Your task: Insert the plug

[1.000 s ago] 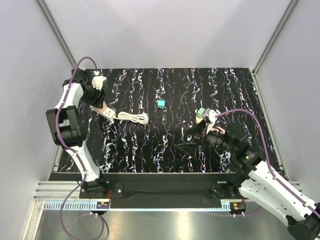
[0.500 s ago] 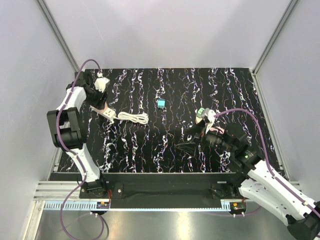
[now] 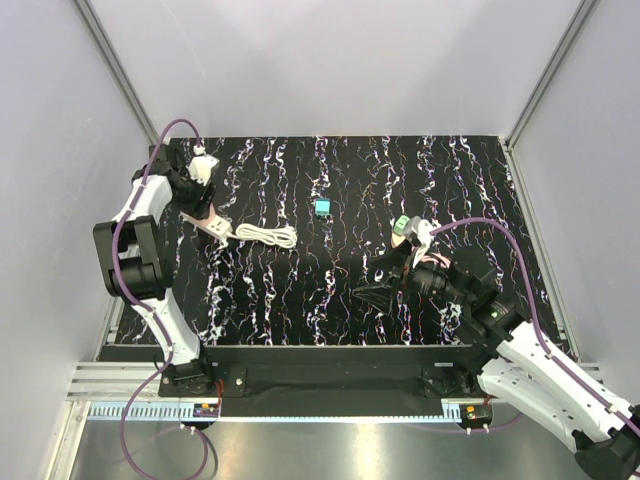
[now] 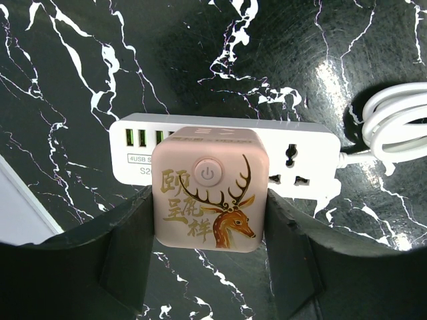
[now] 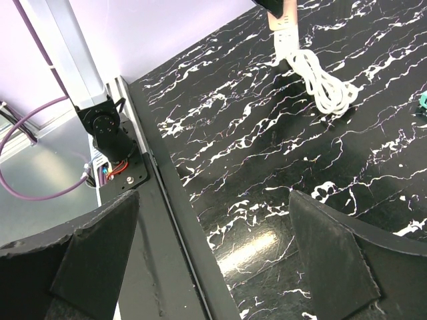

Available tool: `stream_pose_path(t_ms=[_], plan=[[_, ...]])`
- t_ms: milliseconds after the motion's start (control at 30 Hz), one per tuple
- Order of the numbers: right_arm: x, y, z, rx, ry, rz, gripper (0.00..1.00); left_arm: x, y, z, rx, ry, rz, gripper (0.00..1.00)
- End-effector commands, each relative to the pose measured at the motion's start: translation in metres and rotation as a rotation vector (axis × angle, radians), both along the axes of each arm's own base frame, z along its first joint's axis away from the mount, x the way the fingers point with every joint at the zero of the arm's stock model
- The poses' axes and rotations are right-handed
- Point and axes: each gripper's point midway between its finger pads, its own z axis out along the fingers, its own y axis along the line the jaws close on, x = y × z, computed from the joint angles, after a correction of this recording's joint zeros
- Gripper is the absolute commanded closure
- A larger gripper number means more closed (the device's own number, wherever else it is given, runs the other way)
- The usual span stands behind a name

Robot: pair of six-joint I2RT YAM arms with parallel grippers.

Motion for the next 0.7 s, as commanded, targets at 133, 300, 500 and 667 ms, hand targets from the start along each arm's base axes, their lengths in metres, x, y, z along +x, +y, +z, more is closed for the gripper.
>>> stream_pose_path(t_ms=[133,300,500,667], plan=[[0.000,0.000,0.013,0.029,-0.054,0.001,0.01,-0.025,-0.008,-0.016,-0.083,0.128,0.067,0.46],[0.005,0.001,0.007,0.007,-0.040,-0.010,0.00,-0.011,-0.011,0.012,-0.109,0.058,0.090,0.39],[0.008,0.000,0.004,-0.002,-0.044,-0.028,0.00,-0.011,-0.014,0.025,-0.125,0.028,0.083,0.01],[0.010,0.000,0.003,-0.008,-0.043,-0.034,0.00,-0.006,-0.008,0.040,-0.096,-0.007,0.122,0.01]])
